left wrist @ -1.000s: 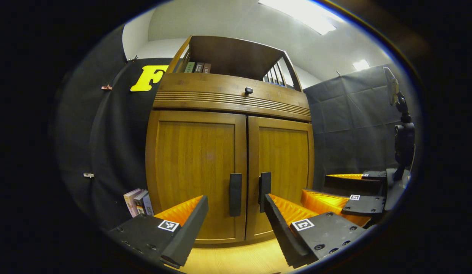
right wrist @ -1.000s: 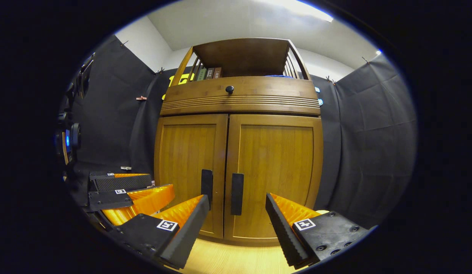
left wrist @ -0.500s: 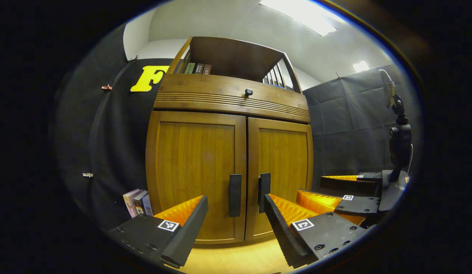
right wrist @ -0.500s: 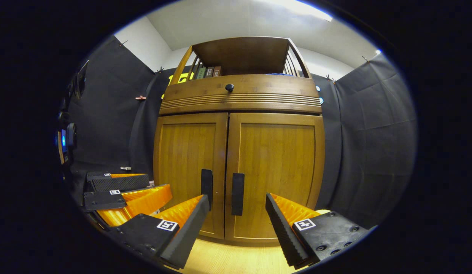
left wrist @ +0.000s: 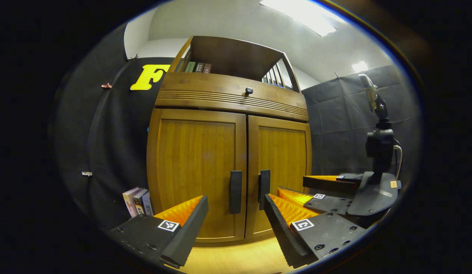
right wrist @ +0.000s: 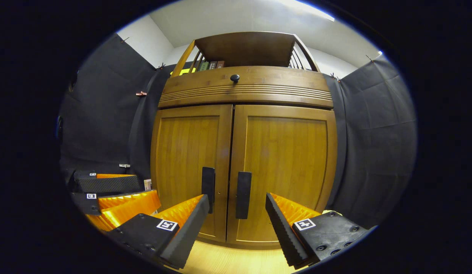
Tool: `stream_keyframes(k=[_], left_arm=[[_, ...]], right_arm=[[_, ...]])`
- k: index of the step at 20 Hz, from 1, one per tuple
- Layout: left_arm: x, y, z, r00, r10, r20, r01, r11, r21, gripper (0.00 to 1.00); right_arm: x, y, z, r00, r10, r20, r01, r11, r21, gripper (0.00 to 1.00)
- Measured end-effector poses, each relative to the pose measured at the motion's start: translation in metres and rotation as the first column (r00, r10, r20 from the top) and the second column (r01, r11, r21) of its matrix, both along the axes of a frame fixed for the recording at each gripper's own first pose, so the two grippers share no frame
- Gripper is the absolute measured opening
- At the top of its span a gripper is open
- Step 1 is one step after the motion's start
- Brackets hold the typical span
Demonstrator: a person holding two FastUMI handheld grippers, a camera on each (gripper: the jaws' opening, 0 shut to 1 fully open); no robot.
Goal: Open the right door of the double-door shoe cabinet with the right hand, and open the left door with the left hand.
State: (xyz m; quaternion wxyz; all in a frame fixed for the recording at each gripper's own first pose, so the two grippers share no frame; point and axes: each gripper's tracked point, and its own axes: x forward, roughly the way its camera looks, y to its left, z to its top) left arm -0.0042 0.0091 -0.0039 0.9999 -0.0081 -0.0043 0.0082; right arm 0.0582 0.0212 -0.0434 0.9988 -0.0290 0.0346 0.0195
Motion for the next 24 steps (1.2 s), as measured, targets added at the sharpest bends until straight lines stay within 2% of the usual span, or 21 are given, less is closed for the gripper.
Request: stream_keyframes(k=[4, 9, 12, 17, 21, 23, 24], left_arm=[[0.002, -0.001, -0.005, 1.0, -0.007, -0.018, 0.007, 1.0, -0.016, 0.92], [0.0, 0.004, -0.006, 1.0, 0.025, -0.007, -0.025, 1.0, 0.015, 0.92], [-0.001, 0.006, -0.004, 1.0, 0.028, -0.002, -0.028, 0.999, 0.017, 0.92], [-0.01, 0.022, -0.003, 0.998, 0.061, 0.007, -0.062, 0.998, 0.019, 0.92], [-0.011, 0.034, -0.009, 0.995, 0.098, 0.001, -0.098, 0.993, 0.058, 0.91], [-0.013, 0.034, -0.014, 0.996, 0.093, -0.007, -0.093, 0.994, 0.062, 0.92], [-0.015, 0.036, -0.014, 0.996, 0.092, -0.008, -0.092, 0.994, 0.059, 0.92]], right_arm=[[0.023, -0.002, -0.004, 1.0, -0.012, 0.006, 0.012, 1.0, 0.001, 0.95], [0.055, -0.007, -0.021, 0.999, -0.03, 0.015, 0.031, 0.999, -0.038, 0.92], [0.073, -0.013, -0.039, 0.998, -0.054, -0.018, 0.053, 0.998, -0.026, 0.91], [0.1, -0.021, -0.056, 0.995, -0.101, -0.015, 0.1, 0.993, -0.055, 0.91], [0.112, -0.018, -0.068, 0.994, -0.111, -0.021, 0.11, 0.992, -0.064, 0.91], [0.117, -0.021, -0.071, 0.992, -0.124, -0.02, 0.122, 0.99, -0.068, 0.83], [0.12, -0.021, -0.072, 0.992, -0.123, -0.02, 0.121, 0.99, -0.068, 0.83]])
